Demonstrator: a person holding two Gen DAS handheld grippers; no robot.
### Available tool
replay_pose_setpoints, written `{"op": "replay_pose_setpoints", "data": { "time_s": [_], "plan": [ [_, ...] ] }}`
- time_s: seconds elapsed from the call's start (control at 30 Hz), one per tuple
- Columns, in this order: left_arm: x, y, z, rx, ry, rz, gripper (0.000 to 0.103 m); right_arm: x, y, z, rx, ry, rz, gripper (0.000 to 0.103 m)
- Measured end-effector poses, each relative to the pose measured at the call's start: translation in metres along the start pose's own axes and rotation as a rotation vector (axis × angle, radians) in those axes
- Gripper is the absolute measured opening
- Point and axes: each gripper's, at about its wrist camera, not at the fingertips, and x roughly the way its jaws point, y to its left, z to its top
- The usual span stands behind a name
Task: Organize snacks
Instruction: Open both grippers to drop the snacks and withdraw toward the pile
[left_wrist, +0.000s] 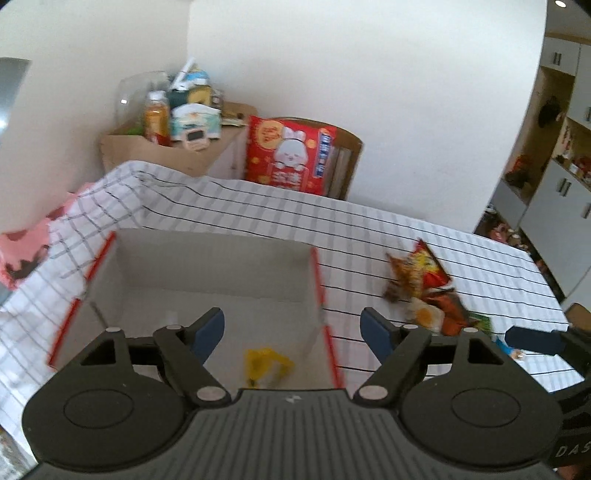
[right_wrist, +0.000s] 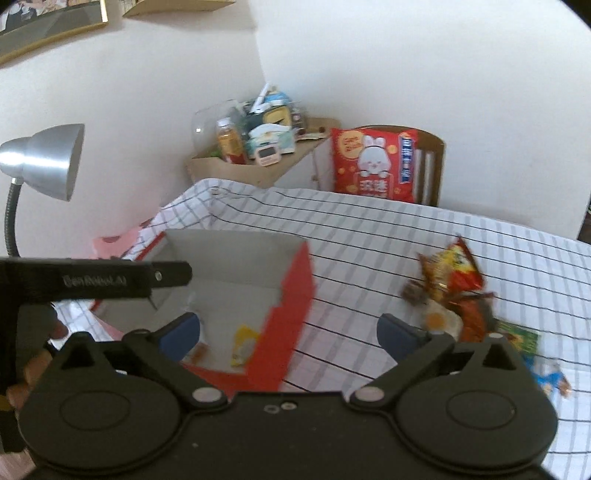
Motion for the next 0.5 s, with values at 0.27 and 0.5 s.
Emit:
{"op": "replay_pose_setpoints", "data": {
  "time_s": [0.27,0.5],
  "plan": [
    [0.025,-0.067,-0.006,0.008,0.065,-0.059,0.081,-0.025,-0.07,-0.028,0.016,0.026,-0.099,0.103],
    [0.05,-0.117,-0.012,0.039,0.105,-0.062,0.081,-0.039,-0.124,-0.041,0.03,0.036,-0.159,0.103]
  ]
}}
